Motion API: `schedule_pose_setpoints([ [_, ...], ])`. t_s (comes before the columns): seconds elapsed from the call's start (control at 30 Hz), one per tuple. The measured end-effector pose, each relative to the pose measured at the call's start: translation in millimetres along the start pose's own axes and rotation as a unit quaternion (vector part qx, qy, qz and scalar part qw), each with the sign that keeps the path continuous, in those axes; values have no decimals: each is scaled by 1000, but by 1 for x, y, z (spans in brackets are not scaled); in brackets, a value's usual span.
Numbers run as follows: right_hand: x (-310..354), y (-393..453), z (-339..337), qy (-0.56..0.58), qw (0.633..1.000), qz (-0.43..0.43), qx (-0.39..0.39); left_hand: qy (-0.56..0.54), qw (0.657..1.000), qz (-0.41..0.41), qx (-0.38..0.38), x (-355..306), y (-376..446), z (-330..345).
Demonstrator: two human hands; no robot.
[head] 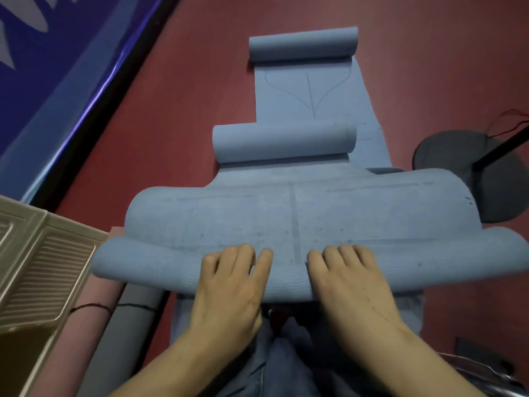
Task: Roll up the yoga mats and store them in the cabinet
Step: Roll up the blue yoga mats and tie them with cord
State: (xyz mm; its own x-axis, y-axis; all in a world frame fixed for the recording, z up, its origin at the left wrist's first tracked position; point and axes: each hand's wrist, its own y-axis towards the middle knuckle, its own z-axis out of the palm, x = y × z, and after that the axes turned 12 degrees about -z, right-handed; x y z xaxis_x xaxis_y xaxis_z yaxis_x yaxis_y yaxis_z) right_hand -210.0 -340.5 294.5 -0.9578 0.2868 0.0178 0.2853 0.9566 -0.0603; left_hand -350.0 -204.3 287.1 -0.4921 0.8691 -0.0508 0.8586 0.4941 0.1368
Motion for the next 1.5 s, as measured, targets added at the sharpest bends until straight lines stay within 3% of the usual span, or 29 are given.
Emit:
schedule_pose_setpoints([
  [0.13, -18, 22, -31, 37, 983, -82, 158, -14, 999, 27, -24, 2, -7, 4],
  [0.4, -34, 56, -46, 95, 949, -111, 279, 8, 999, 2, -41, 2, -1, 24],
  [0.6, -17, 38, -38, 51, 975, -48, 210, 31, 995, 51, -83, 12, 15, 26],
  [0.73, -17, 26, -33, 26, 996, -39, 80, 32, 996, 50, -65, 12, 27, 21],
  [0.8, -18, 24, -33, 24, 999, -27, 38, 32, 998, 56, -21, 13, 36, 16],
  [0.93, -15, 16, -34, 8, 1000, -18, 15, 72, 983, 54, 160, 12, 56, 3],
  [1.1, -4, 7, -20, 14, 1000, 7, 21, 84, 969, 44, 229, 8, 85, -15],
  [1.17, -3, 14, -11, 14, 999, 20, 21, 75, 972, 36, 218, 9, 90, -16],
  [1.33, -12, 32, 7, -31, 997, 22, -72, 52, 985, 29, 159, 9, 79, -7],
  [1.5, -16, 36, 11, -51, 996, 18, -67, 22, 994, 15, 103, 4, 66, 8],
])
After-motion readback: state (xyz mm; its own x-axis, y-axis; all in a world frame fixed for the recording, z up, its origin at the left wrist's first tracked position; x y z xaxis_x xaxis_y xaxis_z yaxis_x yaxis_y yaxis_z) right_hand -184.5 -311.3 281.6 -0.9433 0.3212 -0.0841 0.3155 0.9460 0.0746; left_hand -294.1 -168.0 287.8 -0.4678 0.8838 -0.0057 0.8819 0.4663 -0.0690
